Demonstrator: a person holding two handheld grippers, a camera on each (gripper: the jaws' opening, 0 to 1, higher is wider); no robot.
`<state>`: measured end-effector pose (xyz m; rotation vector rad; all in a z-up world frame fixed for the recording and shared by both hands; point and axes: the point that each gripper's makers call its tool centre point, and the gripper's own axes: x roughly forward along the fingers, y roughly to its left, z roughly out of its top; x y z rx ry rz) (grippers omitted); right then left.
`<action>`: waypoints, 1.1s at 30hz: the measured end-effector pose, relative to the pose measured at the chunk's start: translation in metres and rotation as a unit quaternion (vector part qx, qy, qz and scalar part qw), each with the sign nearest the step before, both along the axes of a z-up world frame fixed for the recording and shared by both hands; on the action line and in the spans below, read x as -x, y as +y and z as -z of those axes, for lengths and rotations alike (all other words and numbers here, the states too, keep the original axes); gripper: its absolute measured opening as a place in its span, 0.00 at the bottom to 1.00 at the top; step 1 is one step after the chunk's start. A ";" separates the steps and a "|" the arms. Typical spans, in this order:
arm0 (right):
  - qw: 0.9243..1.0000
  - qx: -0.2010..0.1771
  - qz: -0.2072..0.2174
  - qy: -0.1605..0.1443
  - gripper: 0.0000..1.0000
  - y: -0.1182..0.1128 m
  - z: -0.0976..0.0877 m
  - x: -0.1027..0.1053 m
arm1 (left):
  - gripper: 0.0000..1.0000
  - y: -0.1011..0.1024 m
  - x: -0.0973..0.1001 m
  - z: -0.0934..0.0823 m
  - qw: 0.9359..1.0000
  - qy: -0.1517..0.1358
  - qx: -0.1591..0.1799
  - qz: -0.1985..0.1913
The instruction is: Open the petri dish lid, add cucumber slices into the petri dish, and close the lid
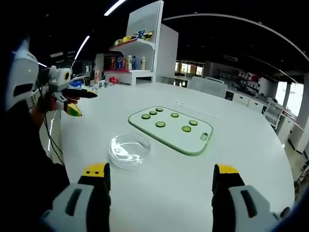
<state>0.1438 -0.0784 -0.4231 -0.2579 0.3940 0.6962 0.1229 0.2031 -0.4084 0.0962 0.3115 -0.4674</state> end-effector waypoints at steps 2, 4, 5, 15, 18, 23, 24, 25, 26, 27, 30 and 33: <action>1.000 0.000 0.001 0.001 0.83 0.000 0.001 0.000 | 0.95 0.000 0.000 0.002 1.000 0.003 -0.001 0.000; 1.000 -0.001 0.002 0.002 0.83 -0.001 0.002 0.000 | 0.95 -0.001 0.000 0.003 1.000 0.005 -0.002 0.001; 1.000 -0.001 0.002 0.002 0.83 -0.001 0.002 0.000 | 0.95 -0.001 0.000 0.003 1.000 0.006 -0.002 0.001; 1.000 0.003 0.000 0.002 0.83 -0.001 0.004 0.001 | 0.95 -0.006 0.003 0.004 1.000 0.007 -0.006 0.011; 1.000 0.004 -0.001 0.002 0.83 0.000 0.004 0.001 | 0.95 -0.009 0.004 0.006 1.000 0.009 -0.008 0.016; 1.000 -0.002 -0.007 0.002 0.83 0.002 0.002 0.003 | 0.95 -0.010 0.005 0.006 1.000 0.006 -0.017 0.018; 1.000 -0.004 -0.007 0.002 0.83 0.003 0.002 0.003 | 0.95 -0.011 0.005 0.006 1.000 0.004 -0.018 0.019; 1.000 -0.005 -0.008 0.002 0.83 0.003 0.002 0.003 | 0.95 -0.012 0.005 0.005 1.000 0.003 -0.018 0.021; 1.000 -0.005 -0.009 0.002 0.83 0.003 0.002 0.003 | 0.95 -0.013 0.005 0.005 1.000 0.003 -0.017 0.024; 1.000 -0.005 -0.009 0.002 0.83 0.003 0.002 0.002 | 0.95 -0.014 0.005 0.006 1.000 0.004 -0.016 0.026; 1.000 -0.001 -0.016 0.000 0.83 0.004 0.005 0.000 | 0.95 -0.015 0.004 0.013 0.999 0.004 -0.025 0.034; 0.999 0.003 -0.047 -0.009 0.79 0.014 0.009 0.000 | 0.95 -0.019 0.002 0.023 0.998 0.011 -0.039 0.046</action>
